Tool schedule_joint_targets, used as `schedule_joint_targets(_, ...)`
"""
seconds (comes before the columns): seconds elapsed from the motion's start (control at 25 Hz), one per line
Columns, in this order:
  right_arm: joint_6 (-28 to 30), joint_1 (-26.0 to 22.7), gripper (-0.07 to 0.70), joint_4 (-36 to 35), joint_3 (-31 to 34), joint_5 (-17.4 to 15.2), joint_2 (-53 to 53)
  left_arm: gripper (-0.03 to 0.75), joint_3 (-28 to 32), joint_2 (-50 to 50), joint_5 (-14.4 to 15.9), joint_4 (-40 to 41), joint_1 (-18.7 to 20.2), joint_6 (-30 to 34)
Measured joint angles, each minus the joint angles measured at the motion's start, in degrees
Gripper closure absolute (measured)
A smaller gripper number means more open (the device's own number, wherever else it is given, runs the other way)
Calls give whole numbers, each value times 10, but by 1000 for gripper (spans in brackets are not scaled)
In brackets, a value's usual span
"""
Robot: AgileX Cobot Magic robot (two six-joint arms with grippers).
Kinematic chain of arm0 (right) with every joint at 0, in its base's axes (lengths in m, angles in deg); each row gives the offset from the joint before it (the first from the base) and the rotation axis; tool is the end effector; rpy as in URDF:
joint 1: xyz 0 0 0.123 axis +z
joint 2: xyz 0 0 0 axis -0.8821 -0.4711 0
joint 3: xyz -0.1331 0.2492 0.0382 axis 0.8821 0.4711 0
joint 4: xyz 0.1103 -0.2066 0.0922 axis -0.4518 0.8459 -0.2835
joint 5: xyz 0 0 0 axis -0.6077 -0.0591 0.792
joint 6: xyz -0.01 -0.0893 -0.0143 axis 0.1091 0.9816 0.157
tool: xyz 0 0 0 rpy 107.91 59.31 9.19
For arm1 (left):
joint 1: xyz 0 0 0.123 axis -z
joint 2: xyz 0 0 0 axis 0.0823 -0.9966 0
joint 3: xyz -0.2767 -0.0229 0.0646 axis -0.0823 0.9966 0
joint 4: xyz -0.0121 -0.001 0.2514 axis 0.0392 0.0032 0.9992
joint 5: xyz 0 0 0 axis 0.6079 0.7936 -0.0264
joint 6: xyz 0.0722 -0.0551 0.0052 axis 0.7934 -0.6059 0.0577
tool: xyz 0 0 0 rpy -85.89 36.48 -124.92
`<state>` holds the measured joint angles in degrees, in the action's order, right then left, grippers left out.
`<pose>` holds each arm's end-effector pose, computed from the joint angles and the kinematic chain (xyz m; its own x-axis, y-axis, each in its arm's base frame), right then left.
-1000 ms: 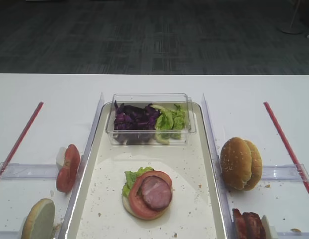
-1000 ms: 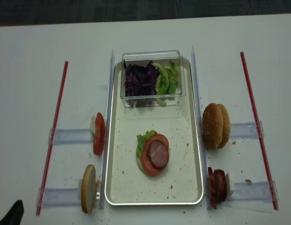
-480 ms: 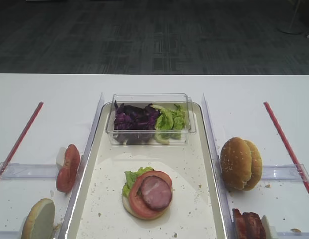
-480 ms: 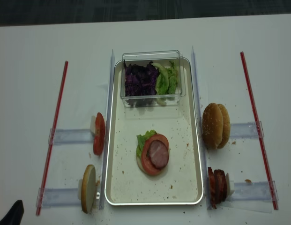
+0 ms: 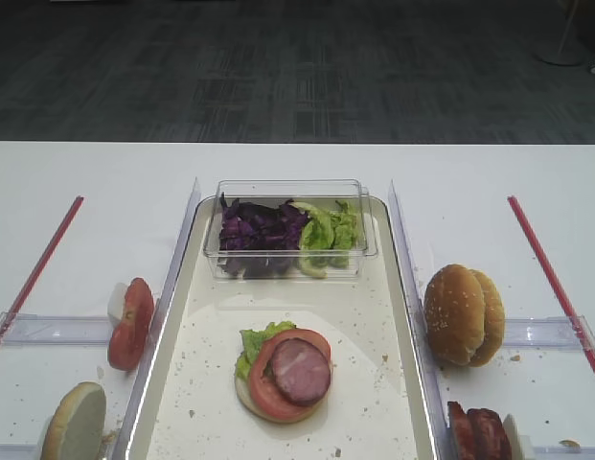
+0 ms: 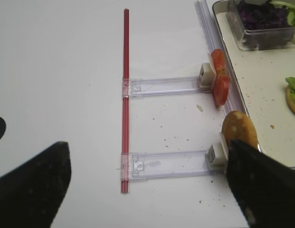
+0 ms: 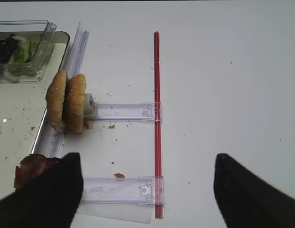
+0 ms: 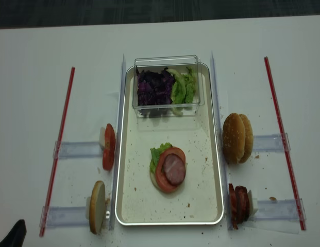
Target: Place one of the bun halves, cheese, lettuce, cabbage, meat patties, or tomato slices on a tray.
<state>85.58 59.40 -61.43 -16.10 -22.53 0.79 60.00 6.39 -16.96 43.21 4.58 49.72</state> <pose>-0.0082 0.0086 0.2660 -0.5236 0.0162 -0.8518 -0.0375 0.9984 0.0421 -0.0125 0.0014 0.2644 -0.5573 -0.0334 -0.8297 -0.0339 0.9993 -0.0174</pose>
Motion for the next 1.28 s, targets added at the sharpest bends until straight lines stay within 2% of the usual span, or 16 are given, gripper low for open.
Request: schedule_joint_targets(1.28, -2, 0, 46, 0, 0, 0, 0, 103, 0, 0, 0, 0, 0, 0)
